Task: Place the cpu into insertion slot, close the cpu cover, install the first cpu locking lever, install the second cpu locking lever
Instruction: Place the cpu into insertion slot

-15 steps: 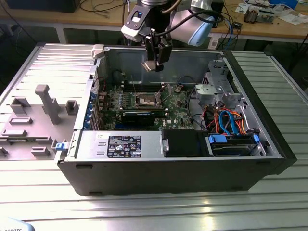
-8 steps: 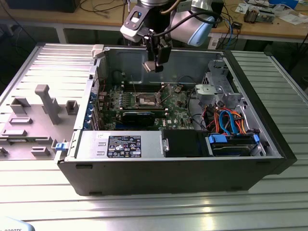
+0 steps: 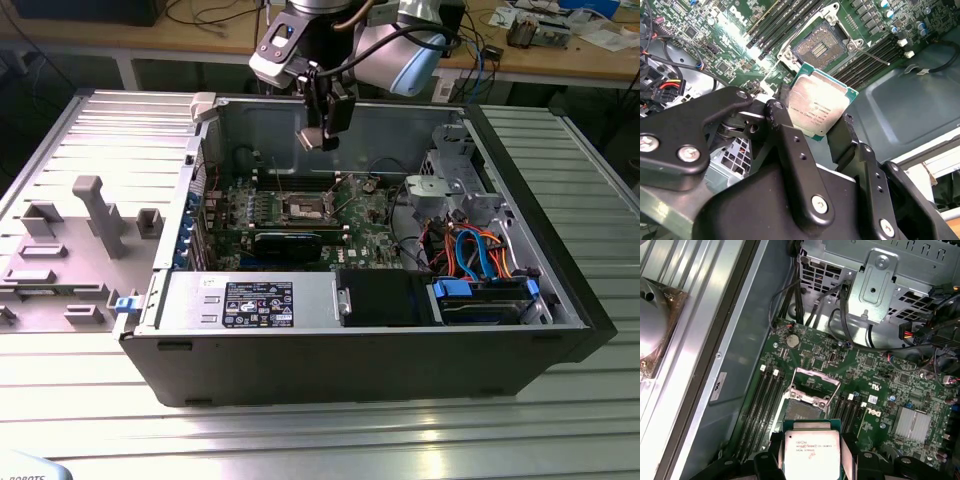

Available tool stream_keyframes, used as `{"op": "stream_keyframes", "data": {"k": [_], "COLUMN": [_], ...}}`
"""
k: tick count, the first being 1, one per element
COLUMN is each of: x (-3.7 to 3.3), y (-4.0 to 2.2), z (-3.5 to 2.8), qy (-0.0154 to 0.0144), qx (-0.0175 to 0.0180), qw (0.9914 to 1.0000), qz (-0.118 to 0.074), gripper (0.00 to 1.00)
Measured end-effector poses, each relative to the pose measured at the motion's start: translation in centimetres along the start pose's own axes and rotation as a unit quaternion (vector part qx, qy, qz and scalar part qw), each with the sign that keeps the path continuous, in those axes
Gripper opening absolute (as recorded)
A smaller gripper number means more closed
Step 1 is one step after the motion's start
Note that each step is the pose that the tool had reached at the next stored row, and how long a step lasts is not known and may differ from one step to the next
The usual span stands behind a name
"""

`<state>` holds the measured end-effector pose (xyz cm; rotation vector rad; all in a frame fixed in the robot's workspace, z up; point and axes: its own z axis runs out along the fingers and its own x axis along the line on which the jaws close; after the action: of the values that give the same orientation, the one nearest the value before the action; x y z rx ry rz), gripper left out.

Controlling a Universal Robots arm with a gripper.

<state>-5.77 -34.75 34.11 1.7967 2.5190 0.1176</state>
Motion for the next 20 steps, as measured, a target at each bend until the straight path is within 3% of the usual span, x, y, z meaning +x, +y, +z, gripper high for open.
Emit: {"op": "stream_keyframes", "data": {"k": [12,20], "x": [0.0,0.0], "y": [0.0,0.0], "z": [0.0,0.01], "qy": [-0.0003,-0.0021], "qx": [0.0,-0.0001], "qw": [1.0,0.99976], "qz": [0.002,0.022], "gripper": [0.54,0.54]}}
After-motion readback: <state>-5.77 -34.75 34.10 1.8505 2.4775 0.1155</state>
